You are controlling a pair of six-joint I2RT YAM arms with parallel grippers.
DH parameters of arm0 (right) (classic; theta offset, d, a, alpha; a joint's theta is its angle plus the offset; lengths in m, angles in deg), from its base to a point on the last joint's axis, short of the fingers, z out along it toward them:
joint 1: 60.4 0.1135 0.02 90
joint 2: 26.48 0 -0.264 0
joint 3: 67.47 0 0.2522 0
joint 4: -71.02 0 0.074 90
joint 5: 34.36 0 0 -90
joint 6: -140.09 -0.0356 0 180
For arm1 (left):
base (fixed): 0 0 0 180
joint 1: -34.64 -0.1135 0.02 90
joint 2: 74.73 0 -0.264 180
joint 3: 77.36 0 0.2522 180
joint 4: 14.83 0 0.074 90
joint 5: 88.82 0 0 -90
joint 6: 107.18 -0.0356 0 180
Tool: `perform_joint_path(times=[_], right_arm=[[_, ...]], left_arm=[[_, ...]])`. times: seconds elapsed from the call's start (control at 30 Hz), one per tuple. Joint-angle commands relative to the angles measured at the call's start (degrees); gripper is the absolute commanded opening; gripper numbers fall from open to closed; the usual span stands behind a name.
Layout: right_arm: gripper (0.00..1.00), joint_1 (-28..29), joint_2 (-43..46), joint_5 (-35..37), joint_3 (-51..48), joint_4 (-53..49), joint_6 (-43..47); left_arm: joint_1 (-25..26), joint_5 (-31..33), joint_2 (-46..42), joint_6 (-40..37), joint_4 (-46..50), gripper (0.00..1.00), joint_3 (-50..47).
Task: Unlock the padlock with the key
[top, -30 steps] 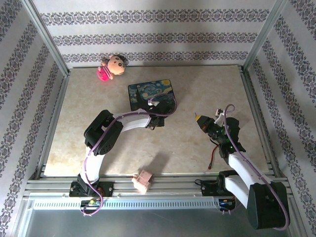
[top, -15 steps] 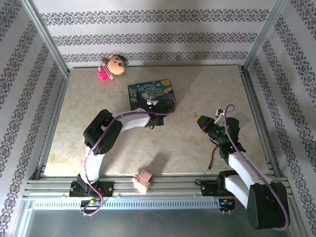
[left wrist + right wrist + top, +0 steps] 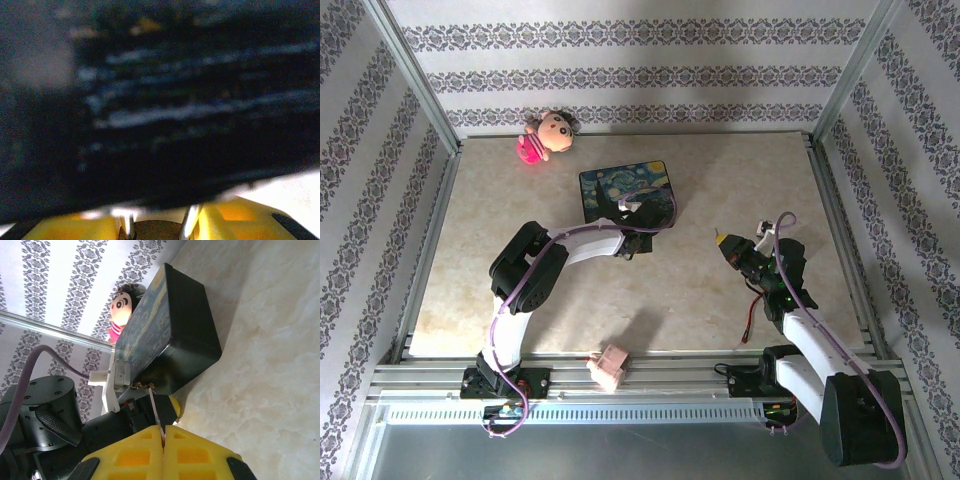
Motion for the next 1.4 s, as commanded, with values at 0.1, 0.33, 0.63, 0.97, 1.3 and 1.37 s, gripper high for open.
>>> perform_joint_path(times=[0.1,0.33,0.63,0.97,1.3,1.37], right_arm=[[0.0,-0.5,1.0,0.5,-0.6,0.5,-0.4],[0.0,-0.5,1.3,0.6,-0.6,0.5,-0.4],[0.0,-0.5,2.0,0.7,-2.1,0.3,0.0],[0.0,6.4,2.8,7.1,-3.8,0.0,5.9],[0.0,17.0,-11.1,11.5,-1.3,5.8,9.4],[0.0,19.6,-13.9,13.4,-0.1,6.9,10.2]], left_arm=[[-0.9,-0.4,1.3,2.4,-0.3,0.38,-0.3],[-0.9,-0.7,1.2,2.7,0.0,0.3,-0.6],[-0.9,-4.5,-0.3,3.2,0.7,0.24,-0.1],[-1.2,-12.4,-1.3,5.4,8.5,0.26,7.3],[-1.2,-15.1,0.9,12.8,13.4,0.27,11.7],[-1.2,-15.8,1.3,13.6,13.4,0.27,11.7]])
